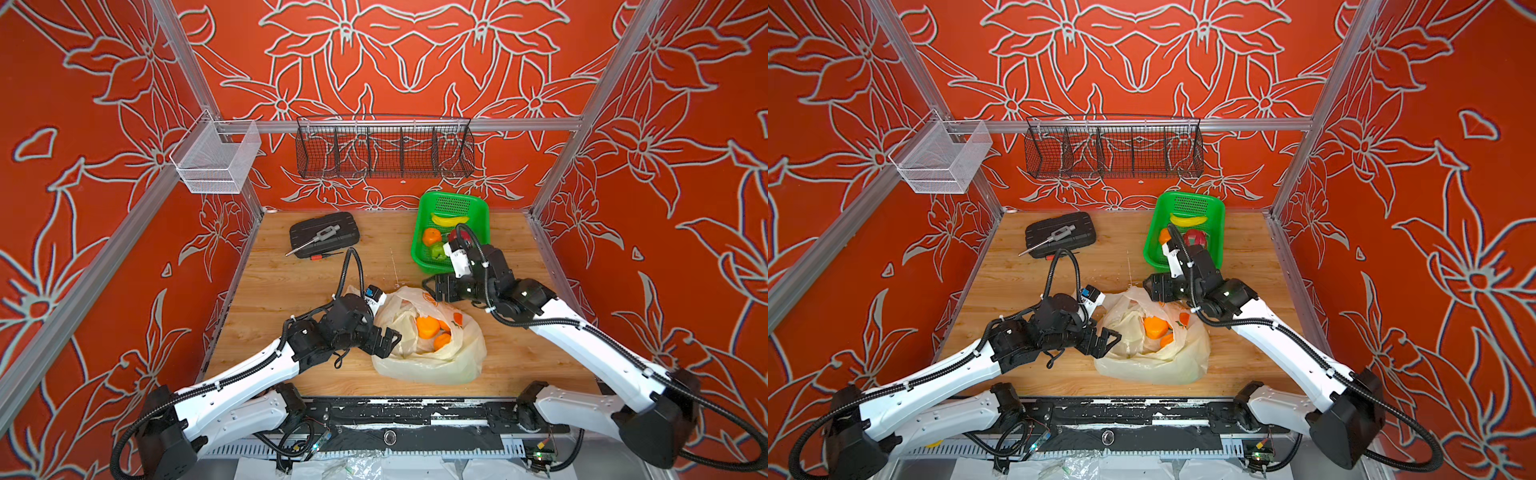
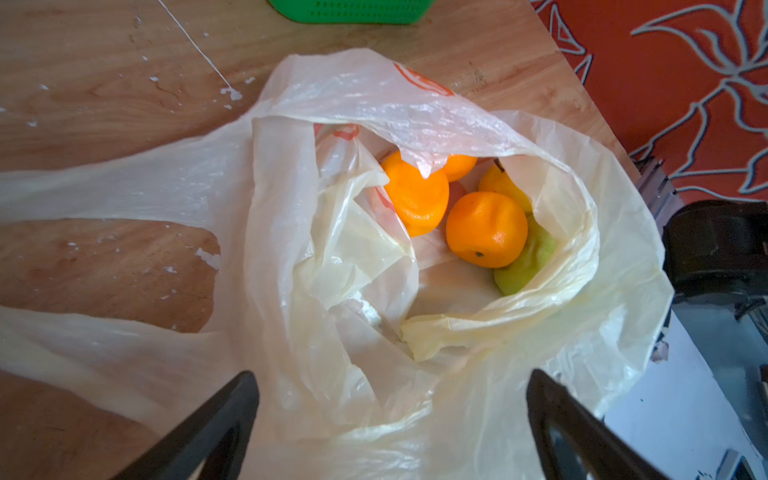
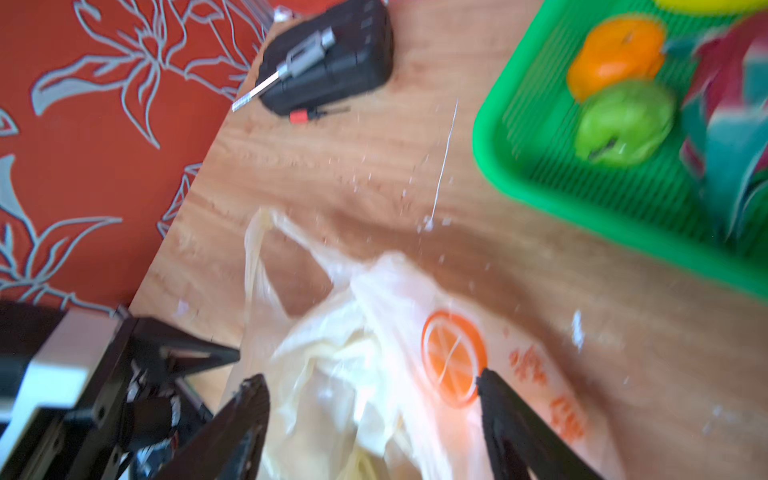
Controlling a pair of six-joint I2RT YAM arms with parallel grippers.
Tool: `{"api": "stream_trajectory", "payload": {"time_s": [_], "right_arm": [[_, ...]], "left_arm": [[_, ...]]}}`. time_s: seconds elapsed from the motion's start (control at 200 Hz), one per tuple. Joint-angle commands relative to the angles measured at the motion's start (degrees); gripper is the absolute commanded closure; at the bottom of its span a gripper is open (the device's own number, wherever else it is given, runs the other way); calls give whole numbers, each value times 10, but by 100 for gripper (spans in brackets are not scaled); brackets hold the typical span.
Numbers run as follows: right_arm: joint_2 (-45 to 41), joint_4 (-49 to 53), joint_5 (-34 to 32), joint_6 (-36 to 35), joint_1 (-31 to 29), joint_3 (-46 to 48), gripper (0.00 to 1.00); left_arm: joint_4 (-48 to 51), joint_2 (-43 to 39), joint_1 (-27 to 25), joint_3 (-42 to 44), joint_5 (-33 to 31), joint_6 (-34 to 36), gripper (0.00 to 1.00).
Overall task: Untie the knot of the plastic bag and take out the fruit
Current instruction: 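Move the right gripper back into the bag toward the remaining oranges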
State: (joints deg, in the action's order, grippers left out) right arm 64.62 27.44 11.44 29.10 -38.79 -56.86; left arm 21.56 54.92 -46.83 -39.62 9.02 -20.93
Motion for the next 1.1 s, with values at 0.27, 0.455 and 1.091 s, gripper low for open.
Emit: {"api": "stream_trajectory", "payload": {"time_s": [0.27, 0.455, 1.091], "right_arm": [[-53, 256, -146, 139, -155, 107, 30], [-91, 246, -211, 153, -154, 179, 28], [-96, 151, -158, 125, -158, 102, 27]], "left_arm": [[-70, 66, -76, 24, 114, 26, 9], [-124, 141, -100, 46, 138, 51, 22], [-137, 149, -141, 48, 34, 88, 10]]}}
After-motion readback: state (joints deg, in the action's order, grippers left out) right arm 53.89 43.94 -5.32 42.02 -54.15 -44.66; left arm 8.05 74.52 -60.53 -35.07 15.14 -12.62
